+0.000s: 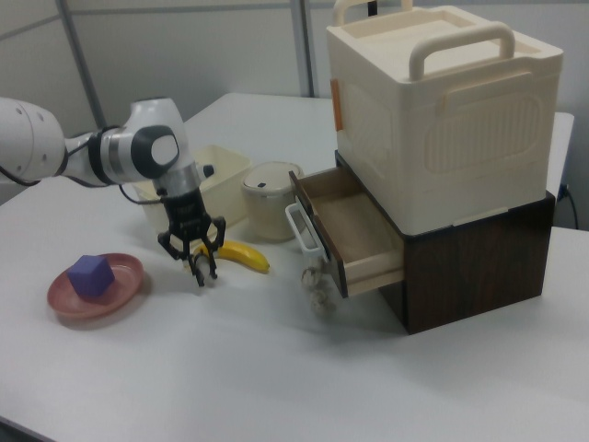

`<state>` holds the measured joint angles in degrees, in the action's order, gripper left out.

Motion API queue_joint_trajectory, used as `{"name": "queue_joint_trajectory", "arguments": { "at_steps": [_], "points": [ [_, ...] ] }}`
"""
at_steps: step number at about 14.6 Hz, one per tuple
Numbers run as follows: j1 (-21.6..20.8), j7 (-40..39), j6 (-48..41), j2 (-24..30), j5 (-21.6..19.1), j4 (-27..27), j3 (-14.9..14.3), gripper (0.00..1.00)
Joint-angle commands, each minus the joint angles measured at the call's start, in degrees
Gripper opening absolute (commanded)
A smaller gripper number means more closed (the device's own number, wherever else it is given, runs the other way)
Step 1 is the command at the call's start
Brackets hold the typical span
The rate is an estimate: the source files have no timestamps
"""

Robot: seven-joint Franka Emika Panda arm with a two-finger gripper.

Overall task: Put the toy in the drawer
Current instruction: 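Carry the held panda toy over the open wooden drawer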

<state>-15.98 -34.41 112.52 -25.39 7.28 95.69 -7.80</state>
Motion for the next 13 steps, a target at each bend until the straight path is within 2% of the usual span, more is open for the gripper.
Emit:
{"name": "queue_joint_trajectory", "arguments": {
  "at_steps": [1,2,5,9,10,13],
  "points": [
    [-0.11,0.13,-0.19,5.26,0.10,-2.69,-2.21,0.07],
    [-0.11,-0.82,-0.28,5.53,-0.33,-4.70,-4.13,0.07],
    [0.59,-2.15,-0.02,5.70,-0.51,-7.35,-6.60,0.07],
    [1.65,-3.73,0.68,5.70,-1.21,-11.48,-11.78,0.07],
    [1.74,-4.78,2.51,5.70,-1.83,-11.84,-13.80,0.07],
    [1.74,-5.49,6.48,5.53,-3.85,-11.84,-16.97,0.07]
  ]
}}
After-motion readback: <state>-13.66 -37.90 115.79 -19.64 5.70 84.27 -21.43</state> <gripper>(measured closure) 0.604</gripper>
